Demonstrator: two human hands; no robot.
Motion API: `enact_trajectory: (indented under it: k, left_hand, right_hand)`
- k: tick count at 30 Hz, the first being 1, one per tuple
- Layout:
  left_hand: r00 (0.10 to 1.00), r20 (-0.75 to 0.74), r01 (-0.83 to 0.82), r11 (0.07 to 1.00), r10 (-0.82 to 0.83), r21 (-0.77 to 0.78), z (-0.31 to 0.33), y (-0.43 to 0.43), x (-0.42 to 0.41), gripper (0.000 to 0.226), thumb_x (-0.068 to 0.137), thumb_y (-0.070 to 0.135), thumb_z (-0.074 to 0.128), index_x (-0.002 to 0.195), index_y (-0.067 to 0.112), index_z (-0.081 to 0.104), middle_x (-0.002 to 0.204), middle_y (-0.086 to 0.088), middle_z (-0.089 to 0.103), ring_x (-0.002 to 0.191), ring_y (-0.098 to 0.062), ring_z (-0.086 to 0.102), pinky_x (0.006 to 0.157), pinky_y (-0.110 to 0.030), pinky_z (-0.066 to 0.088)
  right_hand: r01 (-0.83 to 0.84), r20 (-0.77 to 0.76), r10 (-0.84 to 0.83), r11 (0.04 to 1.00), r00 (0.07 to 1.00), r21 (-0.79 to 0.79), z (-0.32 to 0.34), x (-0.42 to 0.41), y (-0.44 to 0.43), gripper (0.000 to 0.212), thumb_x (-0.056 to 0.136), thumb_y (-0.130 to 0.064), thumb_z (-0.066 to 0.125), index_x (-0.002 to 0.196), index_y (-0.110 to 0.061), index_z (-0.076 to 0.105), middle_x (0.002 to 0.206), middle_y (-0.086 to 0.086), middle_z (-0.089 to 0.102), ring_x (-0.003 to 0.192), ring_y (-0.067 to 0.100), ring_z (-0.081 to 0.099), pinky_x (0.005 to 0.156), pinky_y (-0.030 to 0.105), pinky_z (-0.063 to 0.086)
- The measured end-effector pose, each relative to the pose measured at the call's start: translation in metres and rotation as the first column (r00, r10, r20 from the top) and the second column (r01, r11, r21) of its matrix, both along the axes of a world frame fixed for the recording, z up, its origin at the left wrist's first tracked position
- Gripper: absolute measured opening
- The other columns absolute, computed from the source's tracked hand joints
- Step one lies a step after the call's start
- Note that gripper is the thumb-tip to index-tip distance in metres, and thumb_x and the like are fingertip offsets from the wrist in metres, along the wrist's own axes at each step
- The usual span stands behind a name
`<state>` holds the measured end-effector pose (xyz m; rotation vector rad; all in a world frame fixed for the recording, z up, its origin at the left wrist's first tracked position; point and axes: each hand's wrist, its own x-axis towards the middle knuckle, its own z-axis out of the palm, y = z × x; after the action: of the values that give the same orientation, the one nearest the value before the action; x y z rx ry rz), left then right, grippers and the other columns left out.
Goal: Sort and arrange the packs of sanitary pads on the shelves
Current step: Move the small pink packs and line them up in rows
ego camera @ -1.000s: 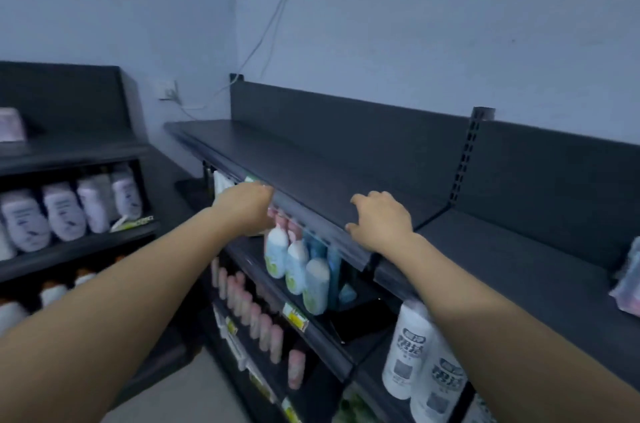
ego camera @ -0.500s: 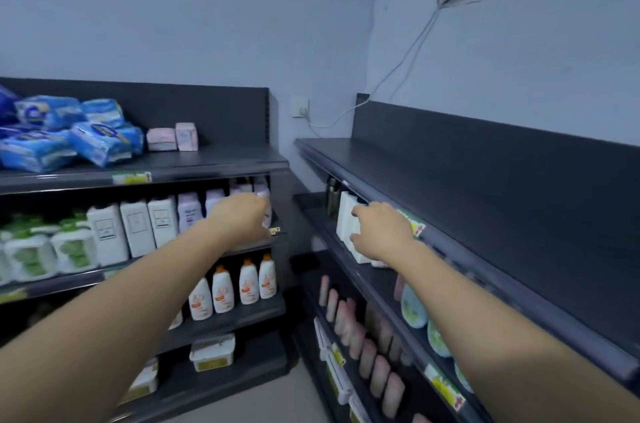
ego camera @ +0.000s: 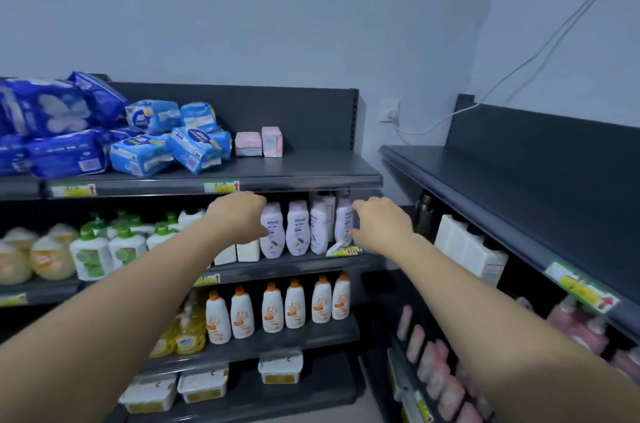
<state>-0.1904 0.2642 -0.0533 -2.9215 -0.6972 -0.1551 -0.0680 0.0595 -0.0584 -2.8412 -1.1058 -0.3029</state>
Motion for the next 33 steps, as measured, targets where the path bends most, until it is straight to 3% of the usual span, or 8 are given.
enact_trajectory:
  k: [5,11,17,25,33]
  left_hand:
    - [0.999,0.032,-0.039,0.999,0.040,-0.019,-0.002,0.045,0.034,0.037,0.087,0.042,0.063,0.112,0.015,0.054,0.118,-0.004,0.058,0.109,-0.026,0.055,0.083,-0.038,0.049]
    - [0.993,0.058,-0.103,0.995,0.104,-0.016,0.005,0.101,0.093,0.040,0.086,0.041,0.064,0.113,0.014,0.053,0.120,-0.007,0.056,0.112,-0.027,0.054,0.089,-0.039,0.048]
    - [0.980,0.102,-0.170,0.985,0.173,-0.030,0.002,0.148,0.150,0.047,0.086,0.039,0.060,0.126,0.015,0.051,0.127,-0.006,0.055,0.118,-0.026,0.052,0.092,-0.039,0.048]
    - [0.968,0.125,-0.215,0.976,0.219,-0.047,-0.012,0.202,0.208,0.036,0.086,0.039,0.062,0.112,0.015,0.055,0.119,-0.007,0.056,0.115,-0.026,0.054,0.087,-0.039,0.047]
    - [0.964,0.143,-0.224,0.974,0.224,-0.015,-0.021,0.270,0.265,0.042,0.087,0.040,0.062,0.118,0.013,0.056,0.123,-0.005,0.054,0.115,-0.026,0.053,0.089,-0.039,0.046]
  right_hand:
    - [-0.073,0.001,0.073,0.997,0.997,0.006,-0.002,0.042,0.063,0.040,0.091,-0.028,0.055,0.130,-0.018,0.051,0.128,0.008,0.052,0.122,0.028,0.044,0.087,0.037,0.044]
    - [-0.161,0.018,0.160,0.987,0.987,0.021,0.006,0.109,0.133,0.044,0.092,-0.038,0.057,0.131,-0.018,0.050,0.128,0.008,0.052,0.122,0.028,0.044,0.087,0.038,0.045]
    - [-0.228,0.028,0.227,0.973,0.973,0.042,0.005,0.169,0.191,0.044,0.093,-0.040,0.057,0.131,-0.018,0.051,0.128,0.007,0.053,0.122,0.027,0.045,0.089,0.037,0.047]
    - [-0.267,-0.020,0.270,0.959,0.963,0.091,-0.008,0.230,0.252,0.043,0.094,-0.042,0.055,0.130,-0.019,0.052,0.128,0.005,0.053,0.122,0.025,0.045,0.090,0.037,0.045]
    - [-0.298,-0.063,0.305,0.949,0.950,0.100,-0.019,0.280,0.327,0.044,0.094,-0.044,0.055,0.130,-0.018,0.052,0.125,0.004,0.054,0.121,0.024,0.045,0.089,0.037,0.045]
